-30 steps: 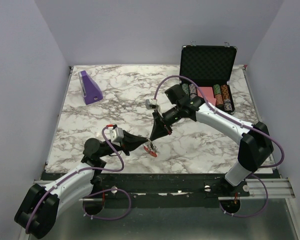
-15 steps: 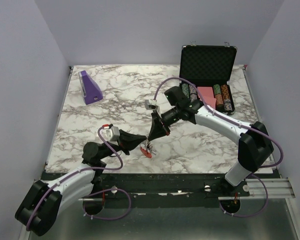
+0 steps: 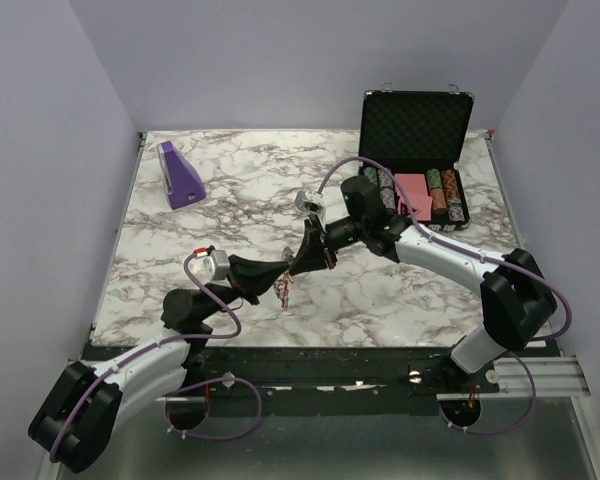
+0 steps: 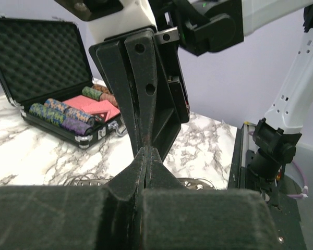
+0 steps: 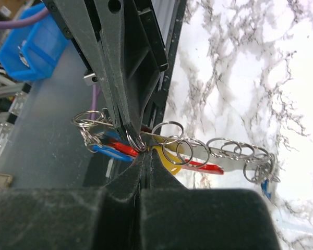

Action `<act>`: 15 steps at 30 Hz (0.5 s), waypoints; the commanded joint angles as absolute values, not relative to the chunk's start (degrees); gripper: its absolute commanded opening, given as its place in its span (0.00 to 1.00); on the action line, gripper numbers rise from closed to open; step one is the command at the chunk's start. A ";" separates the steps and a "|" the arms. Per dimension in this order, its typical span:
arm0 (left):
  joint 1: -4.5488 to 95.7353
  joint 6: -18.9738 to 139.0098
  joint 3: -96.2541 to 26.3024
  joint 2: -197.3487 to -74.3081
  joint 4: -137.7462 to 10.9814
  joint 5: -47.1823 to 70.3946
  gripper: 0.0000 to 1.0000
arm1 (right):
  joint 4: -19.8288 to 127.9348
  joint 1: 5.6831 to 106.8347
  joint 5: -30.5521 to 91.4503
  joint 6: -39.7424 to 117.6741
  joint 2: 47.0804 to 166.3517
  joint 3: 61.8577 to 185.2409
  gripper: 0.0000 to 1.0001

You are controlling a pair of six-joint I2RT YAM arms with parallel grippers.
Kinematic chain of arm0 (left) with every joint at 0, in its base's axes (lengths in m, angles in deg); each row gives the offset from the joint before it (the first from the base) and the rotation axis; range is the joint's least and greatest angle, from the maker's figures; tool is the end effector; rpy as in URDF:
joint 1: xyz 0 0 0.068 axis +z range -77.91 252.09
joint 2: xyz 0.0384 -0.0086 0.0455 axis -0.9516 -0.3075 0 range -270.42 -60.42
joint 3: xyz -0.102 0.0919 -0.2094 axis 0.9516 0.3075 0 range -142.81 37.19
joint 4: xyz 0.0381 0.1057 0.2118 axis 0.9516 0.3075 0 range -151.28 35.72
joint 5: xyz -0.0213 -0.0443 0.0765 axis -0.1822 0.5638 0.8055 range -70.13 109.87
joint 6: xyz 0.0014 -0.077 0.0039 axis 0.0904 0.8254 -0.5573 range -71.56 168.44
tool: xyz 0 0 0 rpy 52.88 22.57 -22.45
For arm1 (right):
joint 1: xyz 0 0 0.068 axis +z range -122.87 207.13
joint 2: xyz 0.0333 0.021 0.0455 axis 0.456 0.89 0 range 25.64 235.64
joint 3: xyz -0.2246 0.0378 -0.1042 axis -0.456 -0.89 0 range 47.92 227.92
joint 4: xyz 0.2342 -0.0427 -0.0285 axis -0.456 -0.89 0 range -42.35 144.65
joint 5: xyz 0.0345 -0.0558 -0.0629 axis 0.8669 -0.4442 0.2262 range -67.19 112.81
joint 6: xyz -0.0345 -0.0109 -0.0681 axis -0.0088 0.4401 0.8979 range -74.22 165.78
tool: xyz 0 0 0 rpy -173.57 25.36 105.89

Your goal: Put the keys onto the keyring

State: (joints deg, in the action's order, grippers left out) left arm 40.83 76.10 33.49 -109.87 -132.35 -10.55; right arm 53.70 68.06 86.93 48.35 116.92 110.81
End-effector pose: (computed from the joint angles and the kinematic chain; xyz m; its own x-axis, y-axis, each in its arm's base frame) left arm 0.1359 -0.1214 0.2353 -0.0656 -0.4287 -0.9011 0.9126 0.3394 -0.2279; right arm 0.2170 0.2664 0.2514 -0.3304 -0.3125 -0.8906 -0.8942 -0.1983 0.4013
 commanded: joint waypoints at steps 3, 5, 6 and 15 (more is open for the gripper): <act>40.01 75.68 34.82 -104.72 -136.43 -7.47 0.00 | 67.04 68.62 86.27 39.72 116.16 107.24 0.04; 39.92 75.60 35.26 -104.11 -136.08 -7.03 0.00 | 67.92 68.70 86.79 39.19 115.90 107.24 0.08; 39.92 75.60 35.35 -103.93 -135.99 -6.94 0.00 | 67.83 68.70 86.79 39.19 115.81 107.24 0.09; 39.92 75.77 36.93 -104.89 -137.48 -6.59 0.00 | 66.87 68.35 90.66 38.92 114.32 108.82 0.19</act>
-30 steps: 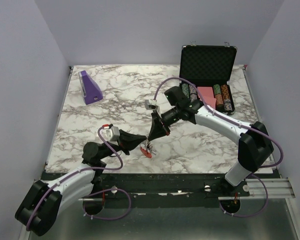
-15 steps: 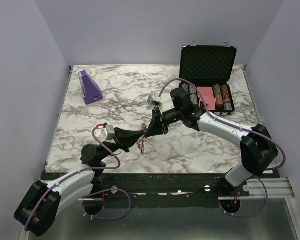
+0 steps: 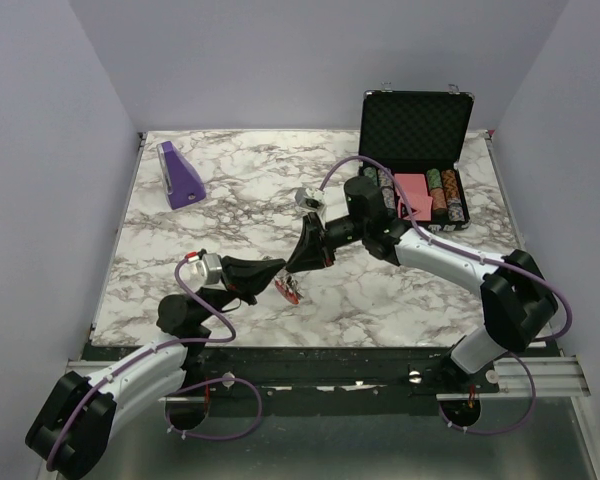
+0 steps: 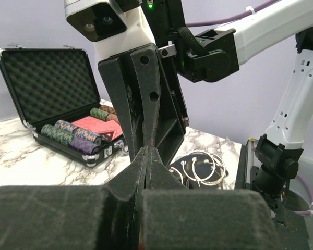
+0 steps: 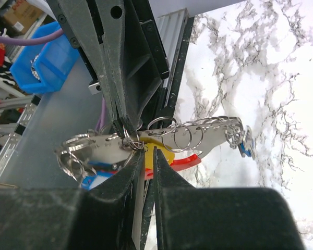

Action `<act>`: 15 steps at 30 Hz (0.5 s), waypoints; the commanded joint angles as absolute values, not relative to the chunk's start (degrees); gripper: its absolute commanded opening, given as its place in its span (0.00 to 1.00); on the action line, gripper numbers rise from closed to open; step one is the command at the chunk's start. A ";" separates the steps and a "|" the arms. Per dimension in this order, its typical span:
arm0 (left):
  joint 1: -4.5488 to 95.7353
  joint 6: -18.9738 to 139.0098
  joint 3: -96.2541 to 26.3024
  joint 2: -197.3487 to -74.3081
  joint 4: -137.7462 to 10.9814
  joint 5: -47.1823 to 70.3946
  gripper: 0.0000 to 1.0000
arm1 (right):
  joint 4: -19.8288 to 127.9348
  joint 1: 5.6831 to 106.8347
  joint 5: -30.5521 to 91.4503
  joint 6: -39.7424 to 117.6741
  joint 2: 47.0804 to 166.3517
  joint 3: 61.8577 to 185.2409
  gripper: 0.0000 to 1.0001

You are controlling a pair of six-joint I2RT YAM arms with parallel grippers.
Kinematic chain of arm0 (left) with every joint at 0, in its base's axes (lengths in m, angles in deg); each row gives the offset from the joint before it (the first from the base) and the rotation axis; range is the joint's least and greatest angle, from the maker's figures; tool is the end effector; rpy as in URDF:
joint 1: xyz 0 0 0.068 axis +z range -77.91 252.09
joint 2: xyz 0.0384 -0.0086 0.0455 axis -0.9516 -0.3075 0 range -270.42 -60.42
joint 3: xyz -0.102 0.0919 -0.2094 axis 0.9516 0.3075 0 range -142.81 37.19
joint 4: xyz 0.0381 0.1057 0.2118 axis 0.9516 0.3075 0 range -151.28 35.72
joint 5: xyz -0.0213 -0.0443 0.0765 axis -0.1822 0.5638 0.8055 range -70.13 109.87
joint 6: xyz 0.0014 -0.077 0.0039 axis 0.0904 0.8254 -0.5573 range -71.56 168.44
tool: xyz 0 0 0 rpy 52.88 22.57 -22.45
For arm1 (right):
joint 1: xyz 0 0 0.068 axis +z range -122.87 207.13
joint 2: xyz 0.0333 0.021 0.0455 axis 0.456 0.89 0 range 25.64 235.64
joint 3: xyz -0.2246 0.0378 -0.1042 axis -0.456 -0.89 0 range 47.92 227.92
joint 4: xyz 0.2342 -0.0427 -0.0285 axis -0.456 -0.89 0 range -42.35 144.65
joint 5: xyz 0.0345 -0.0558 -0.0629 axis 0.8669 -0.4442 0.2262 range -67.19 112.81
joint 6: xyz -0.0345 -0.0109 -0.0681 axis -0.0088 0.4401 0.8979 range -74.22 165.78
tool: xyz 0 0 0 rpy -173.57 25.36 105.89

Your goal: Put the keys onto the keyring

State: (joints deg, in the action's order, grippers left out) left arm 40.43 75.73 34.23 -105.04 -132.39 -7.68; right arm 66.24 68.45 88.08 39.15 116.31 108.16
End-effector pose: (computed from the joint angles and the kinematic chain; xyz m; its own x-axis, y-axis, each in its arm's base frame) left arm 0.1280 -0.1147 0.2450 0.0014 -0.4786 -0.8780 0.9101 0.3644 -0.1972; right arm 0.2163 0.2695 0.2611 -0.3473 -0.2411 -0.9062 -0.8877 -0.2272 0.4006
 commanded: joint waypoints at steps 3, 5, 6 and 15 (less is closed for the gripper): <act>40.01 75.60 36.93 -104.81 -137.13 -6.94 0.00 | 65.81 67.74 91.54 38.92 113.88 109.70 0.22; 40.01 75.42 38.51 -104.46 -136.34 -7.29 0.00 | 64.76 67.47 91.71 39.19 113.70 110.31 0.24; 40.10 75.33 38.60 -104.37 -135.82 -7.29 0.00 | 64.32 67.30 91.98 39.36 113.70 110.58 0.24; 40.19 75.33 38.60 -105.07 -135.72 -7.64 0.00 | 67.29 67.39 94.17 36.74 113.97 110.67 0.29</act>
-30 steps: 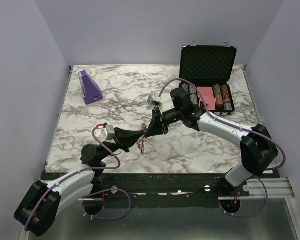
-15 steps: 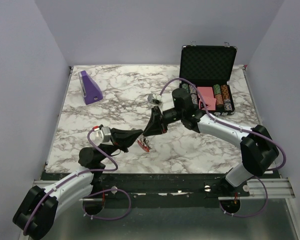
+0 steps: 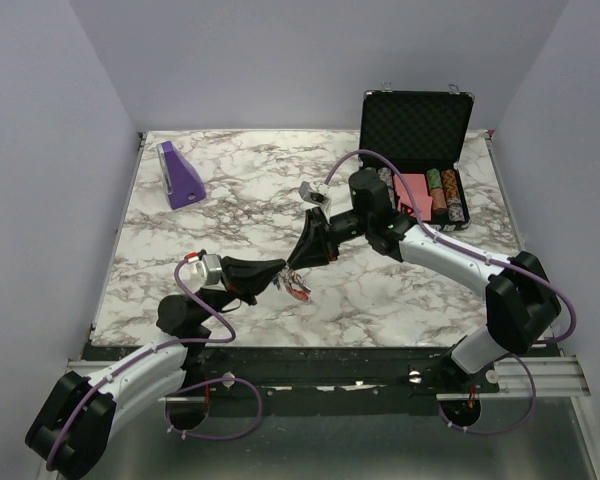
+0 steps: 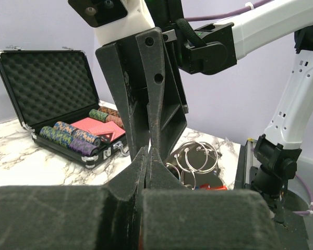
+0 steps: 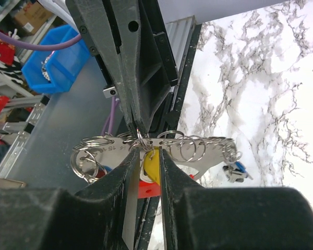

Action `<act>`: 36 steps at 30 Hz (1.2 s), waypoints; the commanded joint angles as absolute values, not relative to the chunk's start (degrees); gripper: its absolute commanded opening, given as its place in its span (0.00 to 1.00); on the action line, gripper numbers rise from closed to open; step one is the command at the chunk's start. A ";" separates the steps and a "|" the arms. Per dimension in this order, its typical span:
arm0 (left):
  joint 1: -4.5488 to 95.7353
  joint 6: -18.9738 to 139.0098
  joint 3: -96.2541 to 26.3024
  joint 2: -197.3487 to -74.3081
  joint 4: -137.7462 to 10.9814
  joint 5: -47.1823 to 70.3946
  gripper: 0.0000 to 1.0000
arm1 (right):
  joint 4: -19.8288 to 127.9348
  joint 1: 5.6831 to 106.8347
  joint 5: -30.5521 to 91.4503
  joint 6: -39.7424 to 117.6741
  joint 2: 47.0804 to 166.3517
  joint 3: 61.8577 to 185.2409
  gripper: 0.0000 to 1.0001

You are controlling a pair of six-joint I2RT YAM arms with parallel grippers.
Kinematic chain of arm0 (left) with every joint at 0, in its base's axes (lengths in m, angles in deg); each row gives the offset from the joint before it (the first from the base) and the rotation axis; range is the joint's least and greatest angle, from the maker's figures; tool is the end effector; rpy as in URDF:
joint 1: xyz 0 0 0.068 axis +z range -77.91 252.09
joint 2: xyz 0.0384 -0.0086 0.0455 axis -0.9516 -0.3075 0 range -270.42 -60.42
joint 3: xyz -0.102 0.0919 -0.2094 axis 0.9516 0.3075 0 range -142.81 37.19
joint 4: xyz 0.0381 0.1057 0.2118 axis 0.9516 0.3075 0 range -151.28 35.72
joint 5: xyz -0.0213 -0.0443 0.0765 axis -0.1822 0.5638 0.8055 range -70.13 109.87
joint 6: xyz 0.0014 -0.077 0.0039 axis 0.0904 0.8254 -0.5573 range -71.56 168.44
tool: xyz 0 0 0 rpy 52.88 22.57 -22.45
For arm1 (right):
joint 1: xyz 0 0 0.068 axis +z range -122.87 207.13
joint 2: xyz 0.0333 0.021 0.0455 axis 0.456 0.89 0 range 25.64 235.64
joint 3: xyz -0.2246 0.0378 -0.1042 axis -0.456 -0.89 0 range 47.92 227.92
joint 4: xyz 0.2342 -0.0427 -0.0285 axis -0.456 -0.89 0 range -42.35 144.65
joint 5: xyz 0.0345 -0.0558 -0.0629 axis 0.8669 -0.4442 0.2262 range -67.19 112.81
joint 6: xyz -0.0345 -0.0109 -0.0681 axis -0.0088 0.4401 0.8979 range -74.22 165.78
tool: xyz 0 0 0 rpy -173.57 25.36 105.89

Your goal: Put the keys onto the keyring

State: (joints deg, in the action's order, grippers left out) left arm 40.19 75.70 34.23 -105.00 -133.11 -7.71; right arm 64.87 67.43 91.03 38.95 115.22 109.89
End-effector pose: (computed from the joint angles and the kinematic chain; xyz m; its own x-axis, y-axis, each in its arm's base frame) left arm 0.1268 -0.1148 0.2466 0.0096 -0.4843 -0.8748 0.9140 0.3591 -0.1888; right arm 0.2172 0.2641 0.2754 -0.3352 -0.2265 -0.9145 -0.8822 -0.2652 0.3890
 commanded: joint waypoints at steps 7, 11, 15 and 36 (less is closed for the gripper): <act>40.10 75.86 38.16 -106.56 -137.13 -7.99 0.00 | 69.33 68.53 94.79 35.50 114.49 110.05 0.30; 40.10 76.21 38.25 -107.18 -138.27 -7.82 0.00 | 68.63 68.71 94.44 36.20 114.93 110.14 0.29; 40.10 76.30 38.33 -107.09 -138.27 -7.82 0.00 | 66.87 68.79 94.09 38.48 115.19 110.40 0.23; 40.19 72.34 27.89 -75.30 -79.62 10.96 0.88 | -0.78 69.06 73.37 85.14 122.74 140.36 0.01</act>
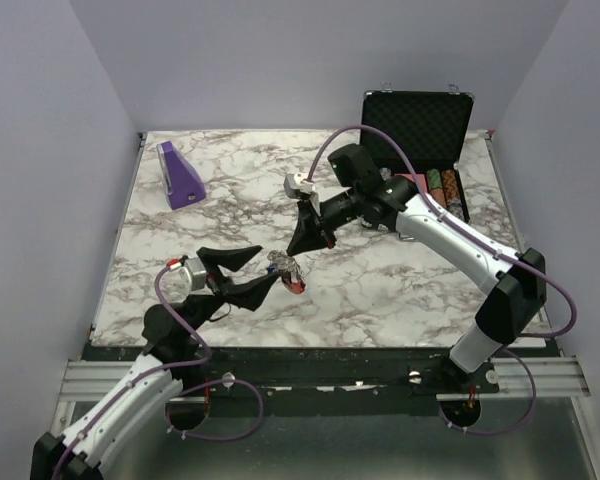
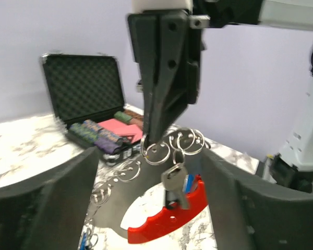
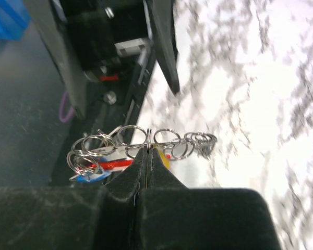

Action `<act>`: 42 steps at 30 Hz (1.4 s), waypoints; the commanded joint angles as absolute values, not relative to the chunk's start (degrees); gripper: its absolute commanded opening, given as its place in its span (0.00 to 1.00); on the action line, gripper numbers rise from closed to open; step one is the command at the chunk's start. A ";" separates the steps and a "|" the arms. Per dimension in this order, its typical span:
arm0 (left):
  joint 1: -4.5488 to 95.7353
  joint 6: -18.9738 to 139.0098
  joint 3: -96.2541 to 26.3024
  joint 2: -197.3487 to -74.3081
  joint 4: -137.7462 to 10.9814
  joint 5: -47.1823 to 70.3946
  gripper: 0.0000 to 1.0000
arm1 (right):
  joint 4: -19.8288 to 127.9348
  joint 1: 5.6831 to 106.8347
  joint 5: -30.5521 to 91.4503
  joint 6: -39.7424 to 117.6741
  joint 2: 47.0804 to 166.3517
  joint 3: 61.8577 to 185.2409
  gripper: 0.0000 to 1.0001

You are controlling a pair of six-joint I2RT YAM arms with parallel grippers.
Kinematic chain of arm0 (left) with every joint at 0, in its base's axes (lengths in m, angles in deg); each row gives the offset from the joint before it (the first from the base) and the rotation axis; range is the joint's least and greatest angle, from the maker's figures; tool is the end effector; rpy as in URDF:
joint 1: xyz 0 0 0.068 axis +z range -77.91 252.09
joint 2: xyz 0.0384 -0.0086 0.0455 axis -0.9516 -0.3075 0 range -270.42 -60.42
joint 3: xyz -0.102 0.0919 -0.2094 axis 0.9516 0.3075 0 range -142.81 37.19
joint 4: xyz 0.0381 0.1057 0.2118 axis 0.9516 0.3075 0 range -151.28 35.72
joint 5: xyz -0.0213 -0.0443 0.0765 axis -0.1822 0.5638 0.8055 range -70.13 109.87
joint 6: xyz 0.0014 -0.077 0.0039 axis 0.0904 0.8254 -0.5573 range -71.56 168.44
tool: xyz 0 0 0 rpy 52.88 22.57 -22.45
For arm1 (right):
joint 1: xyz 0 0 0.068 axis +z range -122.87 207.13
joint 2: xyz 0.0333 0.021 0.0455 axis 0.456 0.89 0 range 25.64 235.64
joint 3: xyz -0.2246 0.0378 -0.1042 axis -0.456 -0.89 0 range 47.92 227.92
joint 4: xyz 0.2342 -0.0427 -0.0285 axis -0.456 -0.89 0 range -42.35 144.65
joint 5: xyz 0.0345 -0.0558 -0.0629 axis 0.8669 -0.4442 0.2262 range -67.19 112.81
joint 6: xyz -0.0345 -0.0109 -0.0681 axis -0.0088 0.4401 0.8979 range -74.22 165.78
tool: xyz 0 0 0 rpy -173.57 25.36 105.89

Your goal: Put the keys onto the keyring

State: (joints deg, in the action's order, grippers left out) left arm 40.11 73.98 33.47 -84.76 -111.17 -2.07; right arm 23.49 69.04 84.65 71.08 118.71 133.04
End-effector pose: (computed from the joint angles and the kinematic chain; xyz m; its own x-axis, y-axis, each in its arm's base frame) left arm 0.1116 -0.0987 0.2567 0.0432 -0.4986 -0.8658 0.8715 0.4424 -0.2113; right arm 0.2161 0.2717 0.3166 -0.0721 -0.3358 -0.9392 -0.9459 -0.2757 0.1712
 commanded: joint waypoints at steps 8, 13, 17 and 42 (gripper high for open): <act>39.84 79.64 19.98 -78.16 -67.71 12.14 0.99 | -17.50 70.72 50.34 89.20 128.55 153.72 0.00; 39.75 78.33 16.10 -85.81 -64.17 8.37 0.95 | -22.60 74.58 34.97 89.73 130.93 158.04 0.00; 39.05 71.22 19.34 -90.12 -73.20 2.21 0.85 | -24.90 77.22 26.87 89.81 132.34 158.32 0.01; 31.92 62.05 32.19 -128.68 -145.36 4.50 0.69 | -26.83 78.81 19.73 92.27 134.36 158.22 0.01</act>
State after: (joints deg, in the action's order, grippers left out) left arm 30.01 56.69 30.91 -119.69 -121.55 5.50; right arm -21.53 78.05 20.28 90.93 134.14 156.40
